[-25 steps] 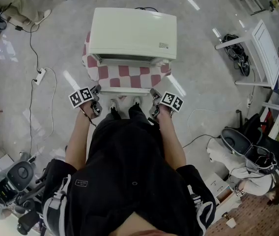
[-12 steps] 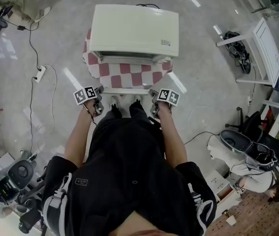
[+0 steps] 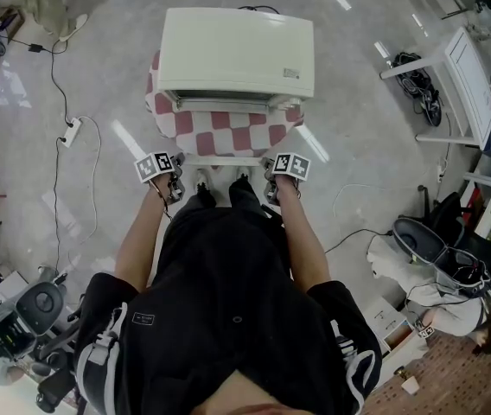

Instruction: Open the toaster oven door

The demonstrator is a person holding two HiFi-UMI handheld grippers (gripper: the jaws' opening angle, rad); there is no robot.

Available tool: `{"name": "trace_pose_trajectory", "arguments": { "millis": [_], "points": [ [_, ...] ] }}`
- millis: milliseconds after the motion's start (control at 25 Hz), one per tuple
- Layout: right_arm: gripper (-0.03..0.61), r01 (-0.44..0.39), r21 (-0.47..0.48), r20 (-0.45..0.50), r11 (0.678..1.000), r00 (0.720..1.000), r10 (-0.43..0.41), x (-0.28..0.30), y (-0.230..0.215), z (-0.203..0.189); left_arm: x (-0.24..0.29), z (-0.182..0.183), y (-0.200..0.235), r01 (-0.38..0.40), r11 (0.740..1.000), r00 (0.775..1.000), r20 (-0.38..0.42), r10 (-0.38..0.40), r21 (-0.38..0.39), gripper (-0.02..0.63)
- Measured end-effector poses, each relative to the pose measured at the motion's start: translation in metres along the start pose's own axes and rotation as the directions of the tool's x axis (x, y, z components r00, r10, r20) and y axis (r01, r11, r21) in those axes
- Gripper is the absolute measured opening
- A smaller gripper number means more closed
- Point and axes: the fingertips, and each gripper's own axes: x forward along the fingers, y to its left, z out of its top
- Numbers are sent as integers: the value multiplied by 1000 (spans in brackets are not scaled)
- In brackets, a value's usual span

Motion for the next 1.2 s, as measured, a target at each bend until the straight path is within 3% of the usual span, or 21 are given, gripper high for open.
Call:
{"name": "trace_pose_trajectory", "arguments": {
  "millis": [640, 720, 920, 1080, 1200],
  "points": [
    [110, 44, -82, -43, 996, 998, -48, 15, -7, -4, 12, -4, 11, -41, 999, 999, -11, 40, -11, 152],
    [167, 42, -97, -44, 994, 998, -46, 14, -8, -5, 10, -6, 12, -52, 999, 999, -12, 52, 1, 153],
    [204, 51, -134, 0, 990, 999, -52, 2, -5, 13, -3, -6, 10, -60, 996, 998, -15, 61, 63, 164],
    [206, 50, -226, 94, 973, 995, -29, -23, 17, 38, -27, 11, 8, -89, 992, 994, 70, 83, 89, 167],
    [204, 47, -331, 192, 943, 981, 18, -49, 46, 59, -52, 40, -17, -84, 980, 978, 204, 46, 180, 166]
  ]
}}
